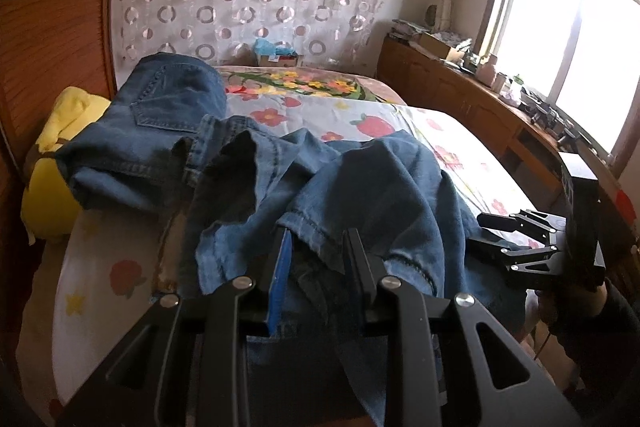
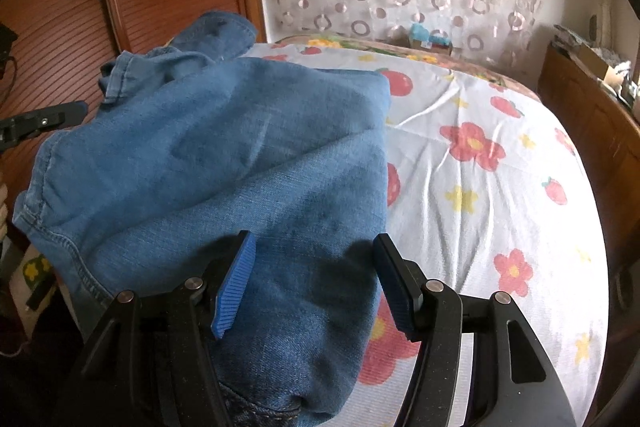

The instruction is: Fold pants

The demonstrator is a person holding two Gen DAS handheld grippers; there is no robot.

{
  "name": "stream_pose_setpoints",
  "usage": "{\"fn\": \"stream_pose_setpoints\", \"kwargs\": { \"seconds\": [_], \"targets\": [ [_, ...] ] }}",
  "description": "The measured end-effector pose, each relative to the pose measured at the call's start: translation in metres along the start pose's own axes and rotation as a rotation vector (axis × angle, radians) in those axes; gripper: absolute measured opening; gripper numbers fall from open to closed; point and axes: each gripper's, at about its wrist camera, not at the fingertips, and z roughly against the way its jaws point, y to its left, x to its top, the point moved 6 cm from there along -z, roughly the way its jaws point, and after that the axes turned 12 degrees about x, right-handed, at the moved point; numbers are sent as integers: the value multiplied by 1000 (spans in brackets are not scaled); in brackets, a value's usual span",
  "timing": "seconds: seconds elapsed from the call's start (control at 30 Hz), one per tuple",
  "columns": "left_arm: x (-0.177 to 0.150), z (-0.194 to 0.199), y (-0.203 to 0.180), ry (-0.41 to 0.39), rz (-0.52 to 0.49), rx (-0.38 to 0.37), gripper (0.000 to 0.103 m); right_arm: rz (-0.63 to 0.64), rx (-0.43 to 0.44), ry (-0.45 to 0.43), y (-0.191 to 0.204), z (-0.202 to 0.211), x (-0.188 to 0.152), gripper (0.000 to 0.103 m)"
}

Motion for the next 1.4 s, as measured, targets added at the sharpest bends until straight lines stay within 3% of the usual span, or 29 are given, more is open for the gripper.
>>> {"fn": "stream_pose_setpoints", "kwargs": {
  "seconds": [0.33, 0.63, 0.97, 1.07, 1.17, 1.4],
  "targets": [
    [10, -22, 0, 32, -31, 24, 25, -43, 35, -2, -5, 0, 1, 62],
    [7, -47, 7, 87, -62, 103, 25, -48, 55, -2, -5, 0, 0, 62],
    [-2, -60, 1, 121, -99, 109, 25, -47, 65, 1, -6, -2, 1, 62],
    [-1, -55, -2, 89, -116, 96, 21, -49, 67, 1, -5, -2, 1, 62],
    [2, -47, -6, 65, -149, 70, 2, -49, 67, 1, -5, -2, 0, 62],
    [48, -24, 23, -38, -114, 139, 2, -51, 69, 7, -5, -3, -1, 62]
  ]
}}
